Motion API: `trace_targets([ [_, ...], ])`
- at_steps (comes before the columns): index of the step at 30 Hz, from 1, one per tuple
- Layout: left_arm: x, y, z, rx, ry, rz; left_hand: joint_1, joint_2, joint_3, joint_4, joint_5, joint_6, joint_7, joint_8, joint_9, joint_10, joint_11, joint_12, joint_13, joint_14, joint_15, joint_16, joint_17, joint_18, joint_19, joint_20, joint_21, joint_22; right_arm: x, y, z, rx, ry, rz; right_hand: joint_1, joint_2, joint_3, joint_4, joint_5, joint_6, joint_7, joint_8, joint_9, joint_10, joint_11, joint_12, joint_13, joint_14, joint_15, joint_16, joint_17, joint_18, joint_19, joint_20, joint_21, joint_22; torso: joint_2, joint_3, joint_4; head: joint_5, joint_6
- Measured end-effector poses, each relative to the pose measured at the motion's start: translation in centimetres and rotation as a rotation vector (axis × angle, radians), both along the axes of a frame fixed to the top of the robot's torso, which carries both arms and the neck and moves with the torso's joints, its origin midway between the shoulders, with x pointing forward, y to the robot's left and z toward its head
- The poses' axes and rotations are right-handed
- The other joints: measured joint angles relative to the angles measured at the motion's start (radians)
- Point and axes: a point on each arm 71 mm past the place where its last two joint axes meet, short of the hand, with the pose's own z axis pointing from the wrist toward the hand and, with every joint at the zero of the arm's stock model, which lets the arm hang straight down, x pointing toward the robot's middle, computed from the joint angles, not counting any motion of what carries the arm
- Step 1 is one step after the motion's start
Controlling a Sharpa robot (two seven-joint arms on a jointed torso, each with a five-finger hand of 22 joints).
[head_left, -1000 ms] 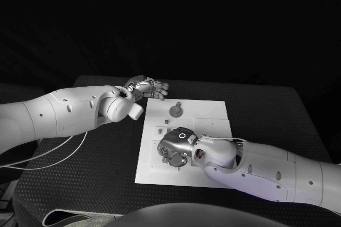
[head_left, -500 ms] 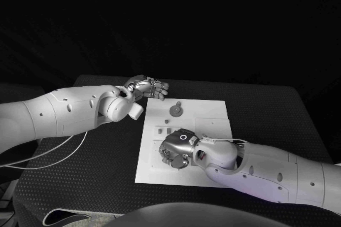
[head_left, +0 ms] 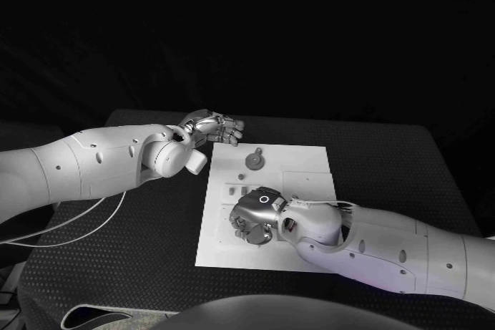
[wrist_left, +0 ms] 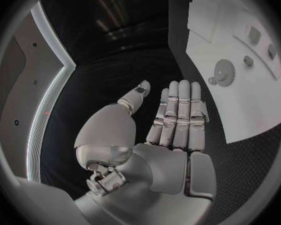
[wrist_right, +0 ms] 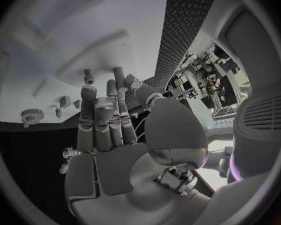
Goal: Assemble the parts on the task board
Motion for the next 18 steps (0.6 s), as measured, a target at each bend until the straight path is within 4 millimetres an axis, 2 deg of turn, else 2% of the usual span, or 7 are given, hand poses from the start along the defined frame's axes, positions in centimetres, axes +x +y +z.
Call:
trace_targets([
  [4, 0.0, -0.04, 0.0, 0.0, 0.0, -0.001, 0.0, 0.0, 0.0, 0.0, 0.0, 0.0, 0.0, 0.0, 0.0, 0.0, 0.0, 0.0, 0.0, 0.0, 0.0, 0.0, 0.0, 0.0, 0.0, 0.0, 0.0, 0.0, 0.03, 0.31, -0.05, 0.003, 0.0, 0.003, 0.0, 0.0, 0.0, 0.0, 0.0, 0.0, 0.0, 0.0, -0.001, -0.005, 0.002, -0.002, -0.001, 0.0, 0.0, 0.0, 0.0, 0.0, 0.0, 0.0, 0.0, 0.0, 0.0, 0.0, 0.0, -0.002, -0.001],
  [7, 0.0, -0.07, -0.01, 0.0, 0.0, -0.002, 0.0, 0.0, 0.0, 0.0, 0.0, 0.0, 0.0, 0.0, 0.0, 0.0, 0.0, 0.0, 0.0, 0.0, 0.0, 0.0, 0.0, 0.0, 0.0, 0.0, 0.0, 0.0, 0.04, 0.4, -0.14, 0.008, 0.004, 0.004, -0.005, -0.005, 0.0, 0.0, 0.0, -0.026, 0.012, -0.013, -0.002, -0.029, 0.019, -0.025, -0.006, -0.002, 0.002, 0.0, -0.002, 0.0, -0.002, 0.002, 0.0, 0.0, 0.0, -0.0003, 0.0006, -0.003, -0.001],
  [11, 0.0, -0.05, -0.01, 0.0, 0.0, -0.001, 0.0, 0.0, 0.0, 0.0, 0.0, 0.0, 0.0, 0.0, 0.0, 0.0, 0.0, 0.0, 0.0, 0.0, 0.0, 0.0, 0.0, 0.0, 0.0, 0.0, 0.0, 0.0, -0.03, 0.27, -0.6, 0.009, 0.019, 0.002, -0.03, -0.062, -0.025, 0.001, 0.001, -0.082, 0.032, -0.052, -0.017, -0.055, 0.034, -0.04, -0.021, -0.001, 0.017, 0.0, -0.004, 0.0, -0.002, 0.002, 0.0, 0.0, 0.0, -0.0006, 0.0007, -0.002, -0.001],
  [15, 0.0, -0.05, -0.01, 0.0, 0.001, -0.002, 0.0, 0.0, 0.0, 0.0, 0.0, 0.0, 0.0, 0.0, 0.0, 0.0, 0.0, 0.0, 0.0, 0.0, 0.0, 0.0, 0.0, 0.0, 0.0, 0.0, 0.0, 0.0, -0.02, 0.17, -0.73, 0.011, 0.03, 0.0, -0.05, -0.09, -0.035, 0.001, 0.001, -0.092, 0.038, -0.058, -0.021, -0.071, 0.04, -0.054, -0.024, -0.003, 0.022, 0.0, -0.005, 0.0, -0.004, 0.004, 0.0, 0.0, 0.0, -0.0006, 0.0006, -0.002, 0.001],
  [18, 0.0, -0.05, -0.01, 0.0, 0.001, -0.002, 0.0, 0.0, 0.0, 0.0, 0.0, 0.0, 0.0, 0.0, 0.0, 0.0, 0.0, 0.0, 0.0, 0.0, 0.0, 0.0, 0.0, 0.0, 0.0, 0.0, 0.0, 0.0, -0.03, 0.18, -0.74, 0.013, 0.035, 0.0, -0.056, -0.096, -0.038, 0.004, 0.001, -0.095, 0.042, -0.058, -0.021, -0.076, 0.045, -0.058, -0.027, -0.003, 0.029, 0.0, -0.005, 0.0, -0.004, 0.004, 0.0, 0.0, 0.0, -0.0007, 0.0006, -0.001, 0.001],
])
